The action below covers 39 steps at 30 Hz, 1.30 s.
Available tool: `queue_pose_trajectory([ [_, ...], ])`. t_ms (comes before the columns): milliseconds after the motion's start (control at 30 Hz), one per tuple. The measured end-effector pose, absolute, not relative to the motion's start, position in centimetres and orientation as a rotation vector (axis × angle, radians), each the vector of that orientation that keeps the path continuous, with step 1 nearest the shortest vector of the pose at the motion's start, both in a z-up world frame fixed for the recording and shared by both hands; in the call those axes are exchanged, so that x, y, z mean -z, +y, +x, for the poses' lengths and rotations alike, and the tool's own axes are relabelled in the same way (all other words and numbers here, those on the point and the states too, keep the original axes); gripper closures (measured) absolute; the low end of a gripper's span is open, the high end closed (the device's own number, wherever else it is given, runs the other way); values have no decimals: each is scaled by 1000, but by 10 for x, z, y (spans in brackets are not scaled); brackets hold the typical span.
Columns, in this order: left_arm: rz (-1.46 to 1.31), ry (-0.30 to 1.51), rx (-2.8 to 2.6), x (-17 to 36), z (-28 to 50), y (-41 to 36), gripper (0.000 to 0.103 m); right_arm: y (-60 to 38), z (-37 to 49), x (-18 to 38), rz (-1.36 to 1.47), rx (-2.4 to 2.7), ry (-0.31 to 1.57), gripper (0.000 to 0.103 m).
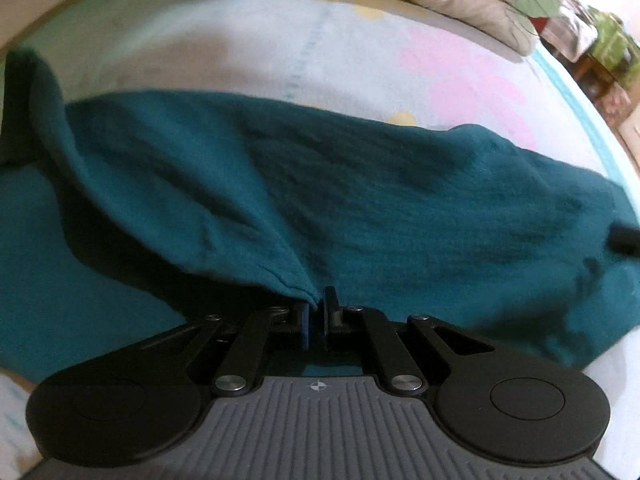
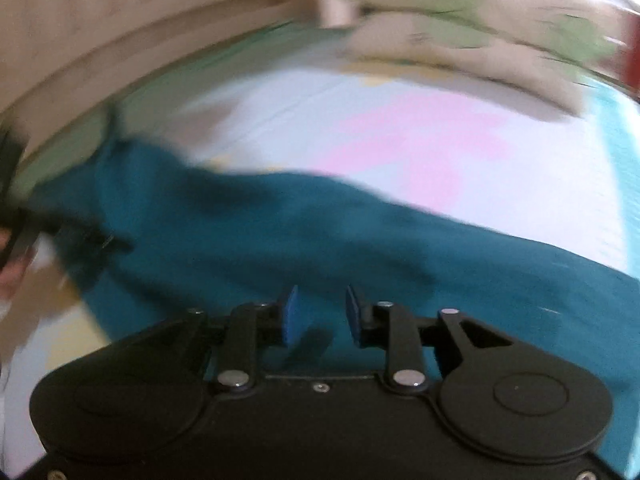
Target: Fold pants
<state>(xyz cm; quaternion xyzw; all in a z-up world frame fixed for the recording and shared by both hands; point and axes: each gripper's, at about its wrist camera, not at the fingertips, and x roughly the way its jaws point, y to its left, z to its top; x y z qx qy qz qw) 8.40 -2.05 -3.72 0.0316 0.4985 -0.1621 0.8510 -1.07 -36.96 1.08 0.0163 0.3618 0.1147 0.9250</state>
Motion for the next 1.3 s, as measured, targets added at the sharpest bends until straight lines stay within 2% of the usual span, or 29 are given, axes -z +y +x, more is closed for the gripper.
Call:
queue_pose_trajectory([
  [300, 93, 1046, 348, 41, 79, -21, 97, -503, -32, 3, 221, 292, 739, 57],
  [667, 128, 1047, 324, 44, 74, -25, 97, -554, -38, 47, 642, 275, 773, 53],
  [733, 130, 1045, 323, 45, 73, -25, 97, -554, -38, 48, 702, 268, 737, 63],
  [767, 127, 1041, 323, 44, 72, -24, 97, -554, -38, 44, 710, 273, 716, 86],
  [800, 119, 1034, 322, 42, 71, -23, 97, -553, -38, 39, 702, 279, 698, 90],
  [1100, 125, 850, 421, -18, 17, -22, 97, -539, -60, -39, 598, 382, 572, 91],
  [1133, 140, 831, 436, -20, 10, -24, 97, -536, -58, -43, 556, 420, 584, 90],
  [1167, 160, 825, 451, -19, 5, -26, 97, -533, -51, -43, 515, 458, 616, 82],
  [1233, 194, 854, 454, -6, 1, -30, 97, -537, -23, -34, 487, 459, 699, 73],
  [1267, 194, 896, 445, 4, 3, -31, 97, -541, -12, -28, 492, 444, 716, 63],
  [1300, 180, 945, 435, 12, 8, -31, 97, -544, -6, -24, 498, 447, 697, 60],
])
